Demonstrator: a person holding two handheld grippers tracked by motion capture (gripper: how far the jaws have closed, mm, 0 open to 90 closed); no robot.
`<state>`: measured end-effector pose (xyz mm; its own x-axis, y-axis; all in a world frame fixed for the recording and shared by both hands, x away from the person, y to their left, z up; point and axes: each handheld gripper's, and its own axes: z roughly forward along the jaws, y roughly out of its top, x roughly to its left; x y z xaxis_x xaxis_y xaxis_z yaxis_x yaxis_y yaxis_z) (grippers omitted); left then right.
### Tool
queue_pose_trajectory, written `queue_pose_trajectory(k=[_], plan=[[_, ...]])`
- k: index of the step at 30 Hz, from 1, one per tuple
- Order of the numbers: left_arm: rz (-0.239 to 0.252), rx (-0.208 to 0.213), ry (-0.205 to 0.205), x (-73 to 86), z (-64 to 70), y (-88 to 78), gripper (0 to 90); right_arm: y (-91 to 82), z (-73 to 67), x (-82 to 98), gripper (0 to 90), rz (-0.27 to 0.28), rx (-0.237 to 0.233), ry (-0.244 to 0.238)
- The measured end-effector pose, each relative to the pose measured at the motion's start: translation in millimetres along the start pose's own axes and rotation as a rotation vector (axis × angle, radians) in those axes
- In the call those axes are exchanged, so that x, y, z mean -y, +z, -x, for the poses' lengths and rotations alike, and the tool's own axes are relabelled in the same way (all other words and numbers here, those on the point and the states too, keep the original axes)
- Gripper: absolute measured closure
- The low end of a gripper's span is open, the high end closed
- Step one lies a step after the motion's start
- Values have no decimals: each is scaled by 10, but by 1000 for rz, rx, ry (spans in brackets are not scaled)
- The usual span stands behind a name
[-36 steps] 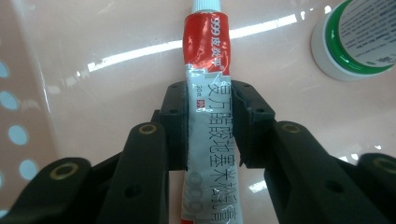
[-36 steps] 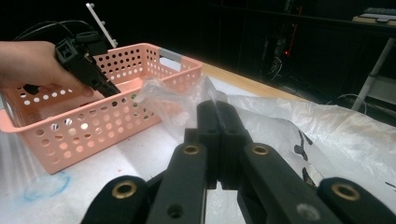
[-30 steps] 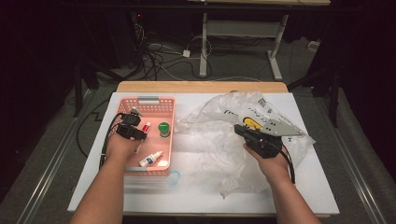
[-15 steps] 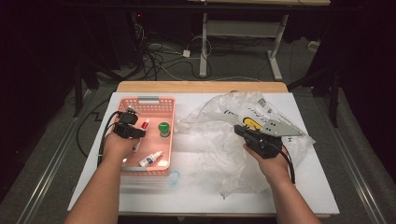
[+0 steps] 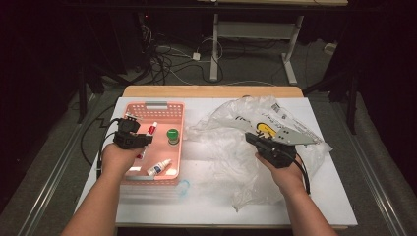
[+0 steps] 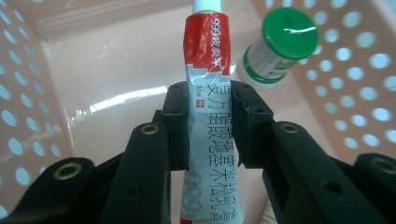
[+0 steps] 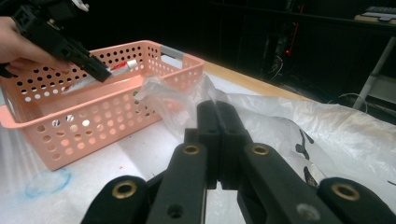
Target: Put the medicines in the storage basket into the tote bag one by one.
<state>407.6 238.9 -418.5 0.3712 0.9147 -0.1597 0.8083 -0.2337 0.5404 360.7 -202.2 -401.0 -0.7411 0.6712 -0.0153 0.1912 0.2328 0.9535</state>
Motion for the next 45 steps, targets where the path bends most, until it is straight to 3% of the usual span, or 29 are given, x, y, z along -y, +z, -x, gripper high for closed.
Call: queue_pose_trajectory(k=[4, 7, 17, 27, 32, 34, 45], plan=[[0, 6, -14, 49, -13, -15, 678, 8, -5, 4, 900, -4, 0, -2], [15, 14, -2, 78, 11, -47, 678, 4, -11, -1, 900, -1, 0, -2], [133, 36, 61, 247, 185, -296, 678, -6, -24, -5, 900, -1, -1, -7], [219, 32, 119, 485, 356, -394, 678, -3, -37, 0, 900, -5, -4, -12], [278, 46, 123, 567, 382, -425, 679, -12, -38, -1, 900, -4, -2, -13], [323, 68, 105, 615, 367, -447, 679, -15, -35, 2, 900, -4, -3, -10], [360, 107, 129, 568, 443, -469, 679, -31, -29, -3, 900, 3, 0, -6]])
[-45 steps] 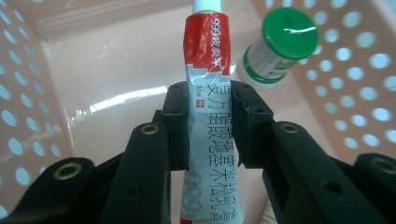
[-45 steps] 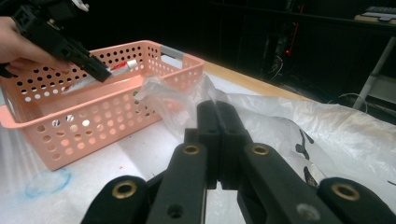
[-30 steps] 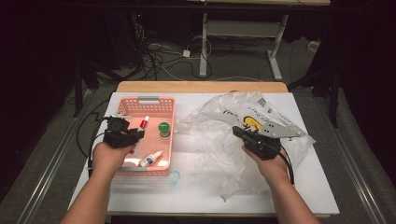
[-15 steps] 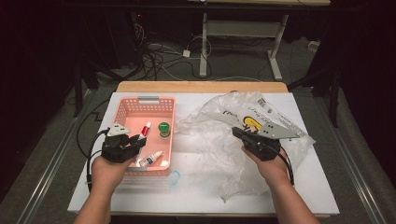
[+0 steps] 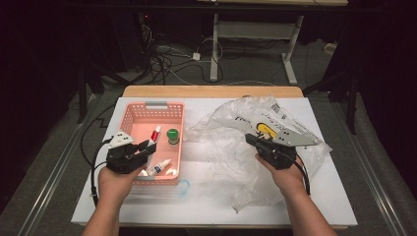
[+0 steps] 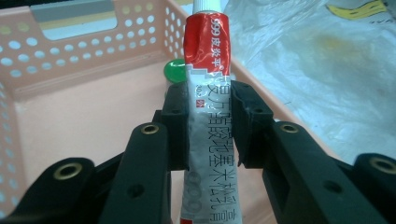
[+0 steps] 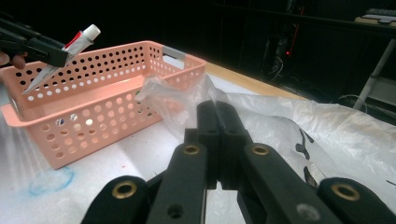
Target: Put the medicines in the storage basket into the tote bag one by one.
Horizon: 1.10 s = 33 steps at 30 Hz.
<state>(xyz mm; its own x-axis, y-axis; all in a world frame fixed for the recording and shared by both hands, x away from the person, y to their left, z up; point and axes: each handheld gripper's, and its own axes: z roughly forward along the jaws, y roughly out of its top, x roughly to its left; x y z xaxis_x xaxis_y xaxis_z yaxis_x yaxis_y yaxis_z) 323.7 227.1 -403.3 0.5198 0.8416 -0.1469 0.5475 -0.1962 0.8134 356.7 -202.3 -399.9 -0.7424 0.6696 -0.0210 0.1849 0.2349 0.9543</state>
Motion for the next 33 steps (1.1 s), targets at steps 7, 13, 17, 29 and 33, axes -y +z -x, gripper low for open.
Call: queue_pose_trajectory(k=[7, 13, 17, 29, 33], plan=[[31, 36, 39, -85, 203, -45, 679, -16, -2, -13, 900, 7, 1, 4], [42, 90, 79, -141, 425, -39, 679, -35, -6, -29, 900, 15, -1, 0], [31, 126, 95, -142, 539, 23, 679, -51, -2, -37, 900, 15, 2, 3], [-15, 212, 132, -77, 841, 227, 678, -93, -20, -67, 900, 25, 14, 4], [-17, 234, 153, -57, 946, 267, 678, -104, -53, -132, 900, 6, 18, -18]])
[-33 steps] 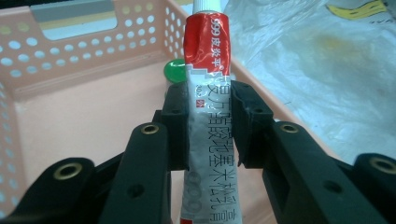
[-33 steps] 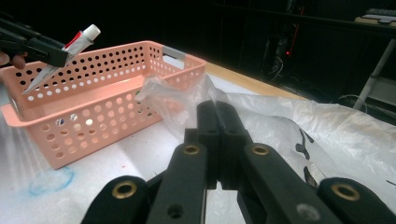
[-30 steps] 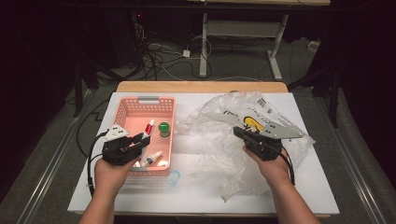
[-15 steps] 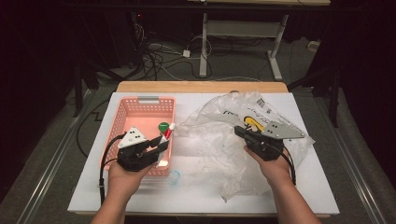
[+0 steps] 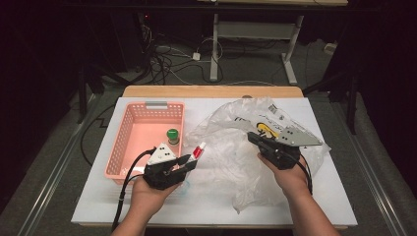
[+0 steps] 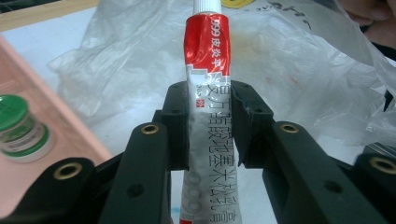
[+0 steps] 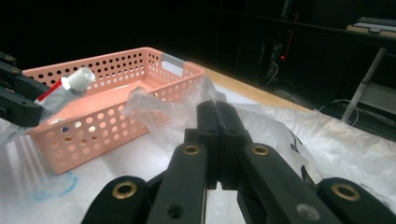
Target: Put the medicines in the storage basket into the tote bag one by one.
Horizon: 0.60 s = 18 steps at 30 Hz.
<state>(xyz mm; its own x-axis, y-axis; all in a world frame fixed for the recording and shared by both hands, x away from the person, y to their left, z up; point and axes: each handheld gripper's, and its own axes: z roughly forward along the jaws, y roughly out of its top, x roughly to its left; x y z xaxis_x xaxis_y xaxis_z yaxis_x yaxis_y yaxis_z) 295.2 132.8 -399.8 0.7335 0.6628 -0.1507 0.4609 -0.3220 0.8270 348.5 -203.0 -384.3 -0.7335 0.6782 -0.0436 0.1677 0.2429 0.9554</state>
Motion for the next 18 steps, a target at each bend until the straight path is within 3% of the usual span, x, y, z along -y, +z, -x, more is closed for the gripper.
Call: queue_pose_trajectory(k=[5, 8, 10, 18], plan=[[-26, 33, 18, 26, 83, 109, 678, -55, -64, 3, 900, 30, 2, -13], [-38, 40, 31, 30, 127, 172, 678, 37, -82, 100, 900, -23, -6, -40], [-51, 39, 34, 35, 150, 224, 679, 48, -62, 126, 900, -22, -15, -21], [-63, 50, 28, 14, 214, 421, 679, -11, -68, 80, 900, 7, -15, -24]])
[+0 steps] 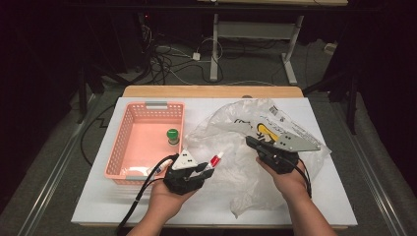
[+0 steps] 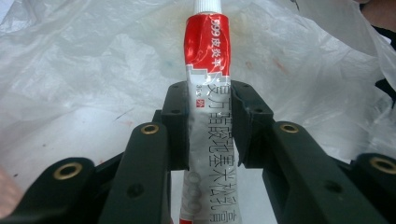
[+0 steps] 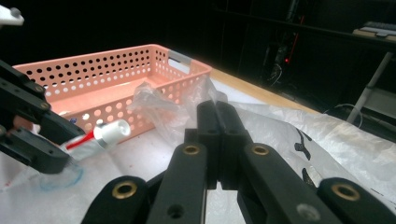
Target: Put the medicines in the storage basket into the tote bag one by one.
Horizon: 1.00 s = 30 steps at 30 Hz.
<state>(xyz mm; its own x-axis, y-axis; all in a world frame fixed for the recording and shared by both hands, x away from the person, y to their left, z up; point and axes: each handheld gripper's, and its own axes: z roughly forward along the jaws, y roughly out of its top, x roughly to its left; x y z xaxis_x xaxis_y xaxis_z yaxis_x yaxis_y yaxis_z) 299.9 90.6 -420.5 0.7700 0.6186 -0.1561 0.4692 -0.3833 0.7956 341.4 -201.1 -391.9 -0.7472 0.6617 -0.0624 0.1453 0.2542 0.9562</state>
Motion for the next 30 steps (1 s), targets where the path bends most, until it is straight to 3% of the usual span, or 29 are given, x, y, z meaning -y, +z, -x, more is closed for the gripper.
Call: queue_pose_trajectory(k=[18, 30], plan=[[-24, -17, -1, -157, 33, 416, 678, -93, 17, -13, 900, 29, 12, 9], [-52, -46, -35, -410, -127, 807, 679, -162, 59, -3, 900, 48, 21, 45]])
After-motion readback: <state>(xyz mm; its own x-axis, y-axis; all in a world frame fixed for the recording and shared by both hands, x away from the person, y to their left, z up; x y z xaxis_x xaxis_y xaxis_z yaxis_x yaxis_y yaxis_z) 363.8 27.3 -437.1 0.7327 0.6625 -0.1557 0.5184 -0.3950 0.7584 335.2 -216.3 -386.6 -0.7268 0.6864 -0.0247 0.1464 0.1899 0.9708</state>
